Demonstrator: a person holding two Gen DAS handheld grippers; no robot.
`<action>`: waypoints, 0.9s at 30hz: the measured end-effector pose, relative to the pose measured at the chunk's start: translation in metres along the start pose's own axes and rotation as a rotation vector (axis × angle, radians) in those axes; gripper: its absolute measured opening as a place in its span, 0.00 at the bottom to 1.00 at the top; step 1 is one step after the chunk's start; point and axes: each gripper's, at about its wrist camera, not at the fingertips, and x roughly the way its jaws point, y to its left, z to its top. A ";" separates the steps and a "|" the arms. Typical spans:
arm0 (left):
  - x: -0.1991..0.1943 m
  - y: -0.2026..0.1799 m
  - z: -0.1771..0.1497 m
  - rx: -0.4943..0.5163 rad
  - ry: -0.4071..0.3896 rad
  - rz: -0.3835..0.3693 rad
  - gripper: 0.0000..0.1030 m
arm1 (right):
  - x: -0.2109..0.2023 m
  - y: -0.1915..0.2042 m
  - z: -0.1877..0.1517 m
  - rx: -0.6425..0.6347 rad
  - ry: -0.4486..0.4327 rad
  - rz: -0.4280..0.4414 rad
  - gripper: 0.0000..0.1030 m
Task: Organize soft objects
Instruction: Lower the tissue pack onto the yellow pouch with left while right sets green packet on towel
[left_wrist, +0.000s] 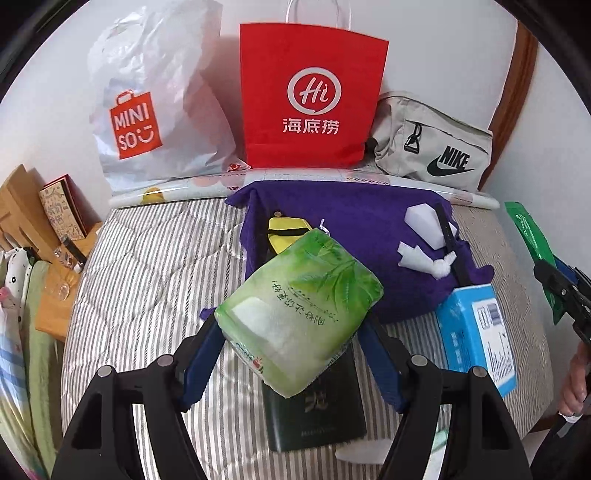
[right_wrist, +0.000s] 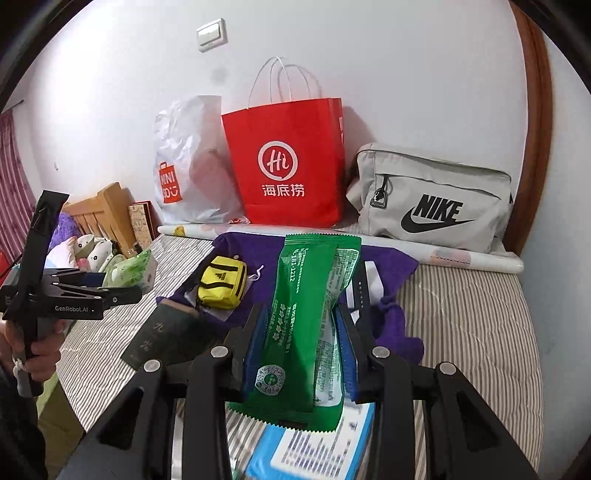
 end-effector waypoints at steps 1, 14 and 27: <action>0.004 -0.001 0.003 0.000 0.008 -0.004 0.70 | 0.004 -0.002 0.001 0.003 0.004 0.001 0.35; 0.064 -0.020 0.047 0.032 0.072 -0.054 0.70 | 0.082 -0.024 0.017 0.029 0.108 0.035 0.36; 0.127 -0.025 0.073 0.053 0.155 -0.049 0.70 | 0.144 -0.031 0.017 0.015 0.224 -0.012 0.36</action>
